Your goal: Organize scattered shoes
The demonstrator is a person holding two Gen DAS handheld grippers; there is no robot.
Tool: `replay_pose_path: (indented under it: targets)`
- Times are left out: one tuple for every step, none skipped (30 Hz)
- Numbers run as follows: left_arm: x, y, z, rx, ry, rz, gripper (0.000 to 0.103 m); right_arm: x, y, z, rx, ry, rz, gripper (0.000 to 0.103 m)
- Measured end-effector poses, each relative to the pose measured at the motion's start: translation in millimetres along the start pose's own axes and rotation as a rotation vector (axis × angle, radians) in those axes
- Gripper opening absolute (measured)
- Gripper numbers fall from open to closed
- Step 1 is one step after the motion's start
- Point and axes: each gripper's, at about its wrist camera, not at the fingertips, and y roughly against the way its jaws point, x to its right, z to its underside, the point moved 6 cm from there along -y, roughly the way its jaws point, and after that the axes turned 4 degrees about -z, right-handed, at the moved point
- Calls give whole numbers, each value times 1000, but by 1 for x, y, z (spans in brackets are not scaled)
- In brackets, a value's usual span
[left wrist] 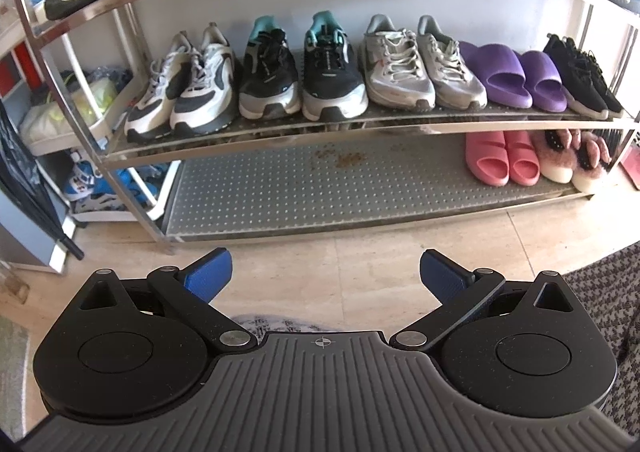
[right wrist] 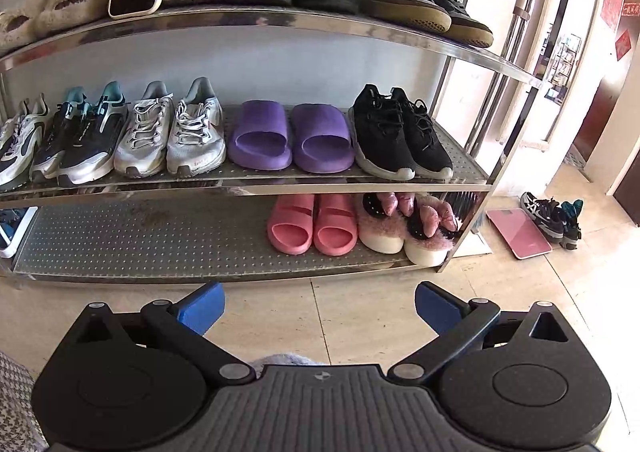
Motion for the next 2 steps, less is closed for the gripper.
replay_pose_path:
  targets:
    - [0,0,0,1,2,0,102,0,0,0,0,1,0,101]
    - [0,0,0,2,3,1,102,0,0,0,0,1,1,101]
